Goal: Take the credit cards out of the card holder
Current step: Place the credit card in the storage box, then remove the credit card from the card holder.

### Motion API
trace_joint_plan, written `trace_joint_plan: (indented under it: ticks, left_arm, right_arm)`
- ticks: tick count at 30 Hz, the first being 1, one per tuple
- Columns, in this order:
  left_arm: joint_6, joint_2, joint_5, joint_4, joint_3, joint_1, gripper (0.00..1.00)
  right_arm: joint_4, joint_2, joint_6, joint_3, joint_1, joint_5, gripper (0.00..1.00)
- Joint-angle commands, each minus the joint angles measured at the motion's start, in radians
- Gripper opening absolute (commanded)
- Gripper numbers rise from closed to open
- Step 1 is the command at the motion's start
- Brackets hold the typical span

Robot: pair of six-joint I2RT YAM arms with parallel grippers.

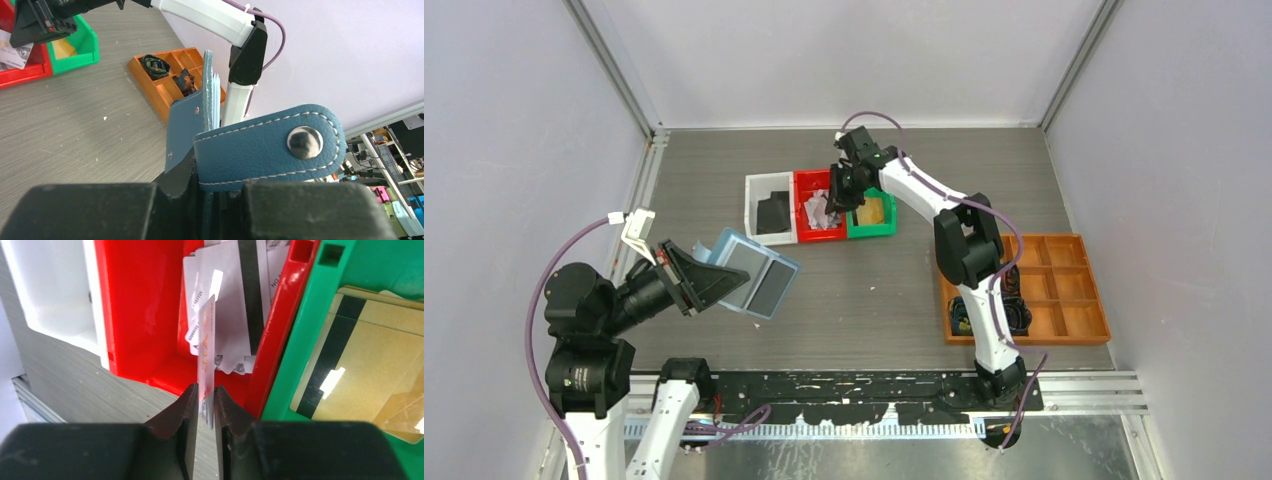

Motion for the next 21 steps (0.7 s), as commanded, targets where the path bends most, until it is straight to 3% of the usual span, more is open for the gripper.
trace_joint_plan:
  ticks: [1,7,13,16,21]
  left_arm:
    - [-0.013,-0.002,0.009,0.051,0.033,-0.003,0.04]
    - [-0.008,-0.001,0.006,0.046,0.040,-0.003,0.04]
    - [-0.014,0.010,0.004,0.050,0.058,-0.003,0.03]
    - [-0.038,0.016,0.007,0.068,0.063,-0.002,0.03]
    - [-0.118,0.030,0.017,0.133,0.058,-0.003,0.03]
  right_arm:
    - [0.013,-0.121,-0.017,-0.025,0.004,0.095,0.27]
    - [0.111,-0.355,0.012,-0.142,0.014,0.214,0.50]
    - [0.286,-0.609,0.104,-0.275,0.047,0.064,0.57]
    - [0.527,-0.746,0.221,-0.451,0.066,-0.098,0.64]
    - [1.140,-0.976,0.462,-0.858,0.124,-0.253,0.83]
